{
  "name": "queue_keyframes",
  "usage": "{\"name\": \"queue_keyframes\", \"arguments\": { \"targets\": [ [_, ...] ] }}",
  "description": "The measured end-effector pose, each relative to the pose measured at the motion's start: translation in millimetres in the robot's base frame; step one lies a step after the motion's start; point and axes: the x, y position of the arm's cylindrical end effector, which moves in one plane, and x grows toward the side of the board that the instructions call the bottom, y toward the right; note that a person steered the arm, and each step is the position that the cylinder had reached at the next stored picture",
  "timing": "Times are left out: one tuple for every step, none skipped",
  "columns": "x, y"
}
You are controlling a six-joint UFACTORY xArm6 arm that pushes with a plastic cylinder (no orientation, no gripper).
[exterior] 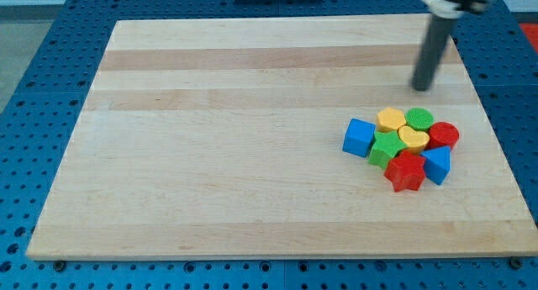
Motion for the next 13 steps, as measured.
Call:
{"name": "queue_keyframes", "arguments": {
  "targets": [
    [73, 30],
    [135, 21],
    [139, -8],
    [139, -14],
    [139, -15],
    [130, -31],
    [129, -68],
    [118, -72],
    [92, -68],
    [85, -69],
    [82, -70],
    [75, -75],
    [56, -104]
  ]
}}
